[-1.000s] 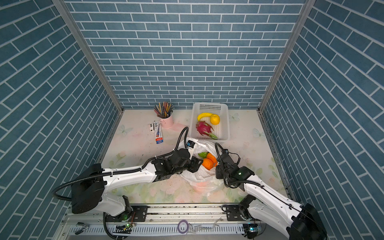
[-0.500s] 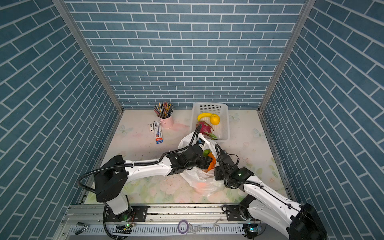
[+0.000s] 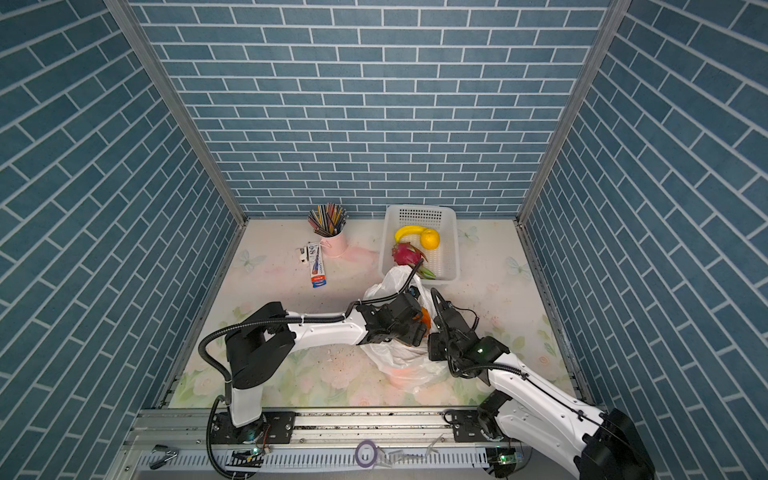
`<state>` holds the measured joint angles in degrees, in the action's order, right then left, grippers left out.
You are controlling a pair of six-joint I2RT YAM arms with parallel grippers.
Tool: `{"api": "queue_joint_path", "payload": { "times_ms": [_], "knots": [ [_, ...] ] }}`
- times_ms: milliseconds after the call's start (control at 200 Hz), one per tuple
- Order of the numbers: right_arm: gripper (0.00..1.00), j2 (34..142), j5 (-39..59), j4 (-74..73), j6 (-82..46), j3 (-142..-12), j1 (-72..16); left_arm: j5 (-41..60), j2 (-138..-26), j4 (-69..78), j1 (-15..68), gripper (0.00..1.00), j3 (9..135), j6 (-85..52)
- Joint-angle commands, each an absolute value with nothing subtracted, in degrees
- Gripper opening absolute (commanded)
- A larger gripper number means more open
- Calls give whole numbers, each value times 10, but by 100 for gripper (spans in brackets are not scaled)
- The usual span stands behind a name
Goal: Untie the knot of the plastic bag and take out the fruit
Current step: 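Move both grippers back to the bag and open its mouth, then reach the left gripper into the bag and grasp an orange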
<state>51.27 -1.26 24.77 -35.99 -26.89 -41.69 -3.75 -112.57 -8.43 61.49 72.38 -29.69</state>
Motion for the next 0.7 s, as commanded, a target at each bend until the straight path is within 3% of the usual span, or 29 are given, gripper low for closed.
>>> {"api": "queue_joint_path", "payload": {
  "times_ms": [0,240,695],
  "knots": [
    [27,516,-12,246,-356,-266,-419,-44,-1137,-111,620,82,738,-289],
    [29,515,-17,247,-360,-272,-420,-33,-1114,-89,620,61,723,-284],
    [30,510,-94,257,-402,-314,-417,41,-967,91,618,59,579,-236]
  ]
}}
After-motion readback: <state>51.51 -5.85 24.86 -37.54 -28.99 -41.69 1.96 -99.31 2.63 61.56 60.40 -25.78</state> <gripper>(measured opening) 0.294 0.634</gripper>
